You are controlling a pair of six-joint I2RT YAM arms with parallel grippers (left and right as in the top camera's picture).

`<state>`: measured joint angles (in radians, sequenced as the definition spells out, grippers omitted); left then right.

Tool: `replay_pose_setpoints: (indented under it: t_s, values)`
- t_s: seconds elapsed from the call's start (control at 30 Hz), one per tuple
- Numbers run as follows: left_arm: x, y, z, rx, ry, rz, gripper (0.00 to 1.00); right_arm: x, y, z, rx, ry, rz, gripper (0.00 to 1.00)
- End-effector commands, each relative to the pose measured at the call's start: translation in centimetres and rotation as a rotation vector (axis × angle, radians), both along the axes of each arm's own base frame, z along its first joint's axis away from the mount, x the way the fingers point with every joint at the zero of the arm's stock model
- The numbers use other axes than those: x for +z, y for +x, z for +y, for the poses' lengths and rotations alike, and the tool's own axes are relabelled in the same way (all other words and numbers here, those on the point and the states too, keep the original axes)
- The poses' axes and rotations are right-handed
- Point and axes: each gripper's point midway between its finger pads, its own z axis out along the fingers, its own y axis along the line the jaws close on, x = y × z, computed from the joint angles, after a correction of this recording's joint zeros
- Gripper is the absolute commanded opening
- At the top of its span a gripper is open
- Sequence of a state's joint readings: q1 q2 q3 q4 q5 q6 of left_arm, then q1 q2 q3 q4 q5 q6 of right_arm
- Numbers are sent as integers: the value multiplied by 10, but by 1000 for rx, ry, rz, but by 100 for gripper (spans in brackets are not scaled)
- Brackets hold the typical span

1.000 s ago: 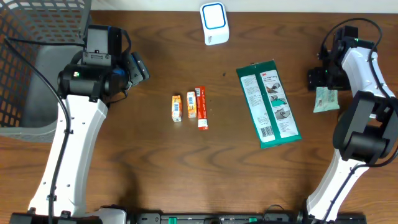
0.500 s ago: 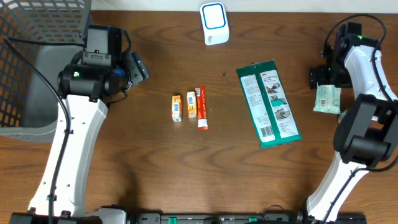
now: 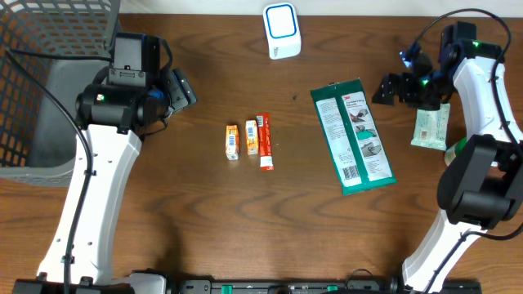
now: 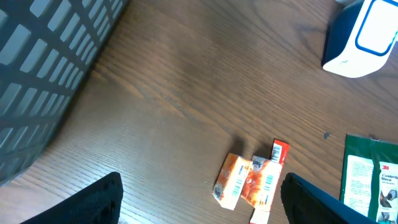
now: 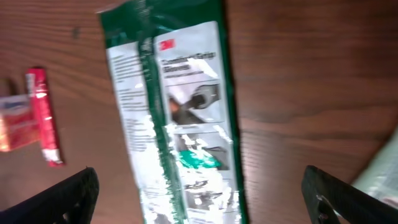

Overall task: Scan the item barcode
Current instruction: 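Release the wipe pack and move the right gripper left to the gloves pack, then bring the left gripper to the gloves pack's left edge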

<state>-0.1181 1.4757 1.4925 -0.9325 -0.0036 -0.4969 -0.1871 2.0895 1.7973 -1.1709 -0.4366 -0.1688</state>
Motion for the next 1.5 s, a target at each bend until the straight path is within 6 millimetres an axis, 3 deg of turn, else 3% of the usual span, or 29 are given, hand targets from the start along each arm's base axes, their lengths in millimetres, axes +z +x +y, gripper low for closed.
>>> replay_pose_setpoints:
  t_s: [0.0, 0.27, 0.4, 0.57, 0.67, 0.8, 0.93, 1.1, 1.27, 1.47]
  values:
    - [4, 0, 3, 3, 9, -9, 82, 5, -7, 17, 19, 77, 2, 99]
    - [4, 0, 3, 3, 9, -9, 82, -39, -34, 28, 39, 75, 93, 99]
    - [9, 7, 2, 6, 3, -46, 82, -54, -49, 30, 37, 84, 142, 99]
    - [12, 11, -7, 1, -51, -66, 82, -66, -53, 31, 37, 85, 144, 99]
    - [3, 1, -39, -78, -196, 0, 59, -69, -57, 33, 37, 91, 153, 99]
    - [-14, -10, -83, -201, -255, 76, 44, -65, -58, 44, 42, 152, 154, 99]
    - [-34, -16, -126, -307, -240, 131, 43, -57, -59, 65, 69, 228, 150, 99]
    - [-64, -13, -167, -396, -198, 162, 43, -64, -74, 85, 133, 190, 200, 99]
    - [-96, -13, -199, -459, -183, 206, 43, -75, -75, 81, 171, 63, 202, 99]
    - [-128, -11, -228, -511, -172, 232, 43, -76, -66, 75, 146, 60, 172, 99]
